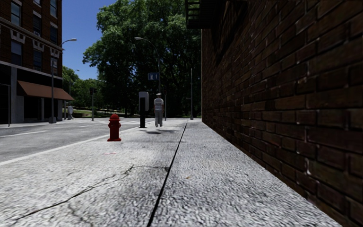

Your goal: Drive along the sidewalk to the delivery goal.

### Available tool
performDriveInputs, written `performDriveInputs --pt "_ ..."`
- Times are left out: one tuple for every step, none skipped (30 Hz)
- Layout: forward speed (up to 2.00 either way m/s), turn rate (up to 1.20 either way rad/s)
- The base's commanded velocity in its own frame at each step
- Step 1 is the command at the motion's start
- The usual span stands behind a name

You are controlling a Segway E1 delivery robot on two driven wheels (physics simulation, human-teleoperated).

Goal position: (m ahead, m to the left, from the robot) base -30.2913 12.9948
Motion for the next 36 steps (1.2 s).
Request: performDriveInputs --pt "2.0 0.0" --pt "2.0 0.0" --pt "2.0 0.0" --pt "2.0 0.0" --pt "2.0 0.0" --pt "2.0 0.0" --pt "2.0 0.0" --pt "2.0 0.0" --pt "2.0 0.0" --pt "2.0 0.0" --pt "2.0 0.0" --pt "2.0 0.0" --pt "2.0 0.0" --pt "2.0 0.0" --pt "2.0 0.0" --pt "2.0 0.0" --pt "2.0 0.0" --pt "2.0 0.0" --pt "2.0 0.0" --pt "2.0 0.0" --pt "2.0 0.0" --pt "2.0 0.0" --pt "2.0 0.0" --pt "2.0 0.0" --pt "2.0 0.0" --pt "2.0 0.0" --pt "2.0 0.0" --pt "2.0 0.0" --pt "2.0 0.0" --pt "2.0 0.0" --pt "2.0 0.0" --pt "2.0 0.0" --pt "2.0 0.0" --pt "2.0 0.0" --pt "2.0 0.0" --pt "2.0 0.0"
